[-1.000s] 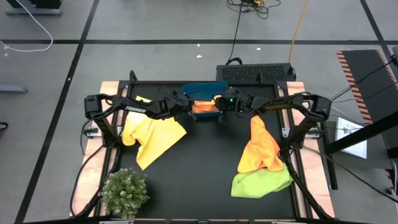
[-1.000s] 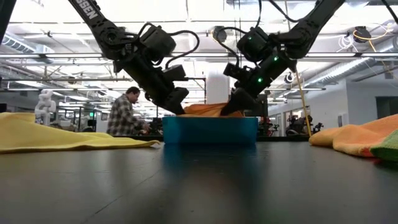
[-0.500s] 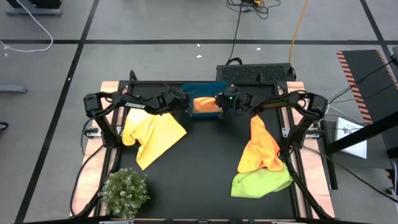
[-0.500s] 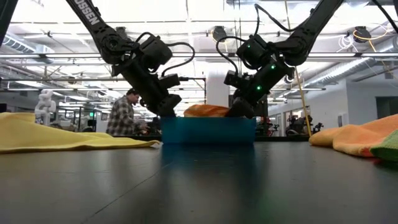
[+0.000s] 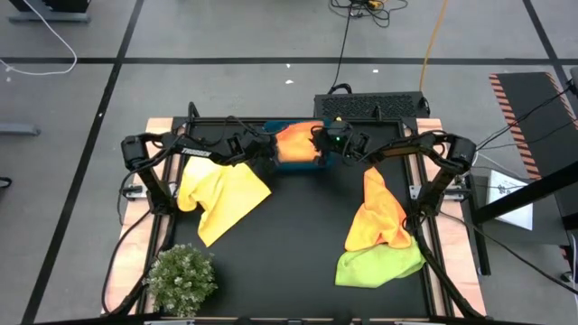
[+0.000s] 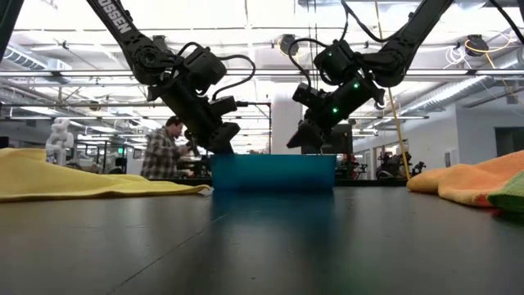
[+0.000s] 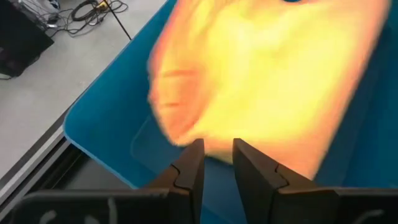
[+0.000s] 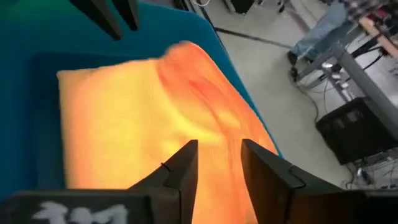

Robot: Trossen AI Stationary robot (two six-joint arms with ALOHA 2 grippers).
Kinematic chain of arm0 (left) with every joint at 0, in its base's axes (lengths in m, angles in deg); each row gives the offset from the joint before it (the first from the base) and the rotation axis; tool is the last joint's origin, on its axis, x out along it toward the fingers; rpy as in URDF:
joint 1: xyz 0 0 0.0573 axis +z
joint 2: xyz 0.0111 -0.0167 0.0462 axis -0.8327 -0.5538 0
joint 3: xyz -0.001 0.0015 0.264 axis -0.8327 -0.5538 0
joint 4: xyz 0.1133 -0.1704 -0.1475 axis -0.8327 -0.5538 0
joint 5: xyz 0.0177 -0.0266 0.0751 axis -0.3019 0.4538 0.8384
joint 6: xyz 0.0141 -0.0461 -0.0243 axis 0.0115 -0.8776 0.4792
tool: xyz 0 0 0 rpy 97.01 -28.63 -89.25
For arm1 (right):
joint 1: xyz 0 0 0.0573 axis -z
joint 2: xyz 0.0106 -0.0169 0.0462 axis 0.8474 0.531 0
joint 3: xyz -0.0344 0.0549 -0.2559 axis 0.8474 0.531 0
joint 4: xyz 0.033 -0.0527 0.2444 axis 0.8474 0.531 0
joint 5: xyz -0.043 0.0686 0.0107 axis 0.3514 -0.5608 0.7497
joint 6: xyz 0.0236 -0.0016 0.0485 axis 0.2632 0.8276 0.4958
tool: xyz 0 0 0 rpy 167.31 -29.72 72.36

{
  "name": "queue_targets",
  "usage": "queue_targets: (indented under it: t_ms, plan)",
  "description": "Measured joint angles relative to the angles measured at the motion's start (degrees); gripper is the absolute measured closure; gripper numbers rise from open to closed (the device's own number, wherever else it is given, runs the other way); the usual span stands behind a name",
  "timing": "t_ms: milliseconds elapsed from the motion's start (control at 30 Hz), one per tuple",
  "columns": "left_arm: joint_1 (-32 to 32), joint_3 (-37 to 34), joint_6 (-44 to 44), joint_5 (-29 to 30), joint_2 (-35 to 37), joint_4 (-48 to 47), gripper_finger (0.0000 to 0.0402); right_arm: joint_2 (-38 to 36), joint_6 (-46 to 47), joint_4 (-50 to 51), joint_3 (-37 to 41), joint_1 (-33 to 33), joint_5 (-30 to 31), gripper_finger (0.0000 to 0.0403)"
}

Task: Fold microfiber towels
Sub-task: Put the folded orange microfiber towel into the blue bin, then fold the yellow microfiber towel

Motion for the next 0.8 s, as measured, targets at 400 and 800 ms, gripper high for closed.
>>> queue_targets:
  t_ms: [400,800]
  plan:
    - [-2.86,0.22,2.60,-0.30,4.33,1.24,0.0314,-3.67,-0.17,-1.64,-0.04,-0.55,3.02,0.0261]
    - [-10.95,0.20,5.64,-5.95,26.78,-8.14,0.0314,-24.59,6.28,13.69,1.27,-9.90,-2.82,0.0278]
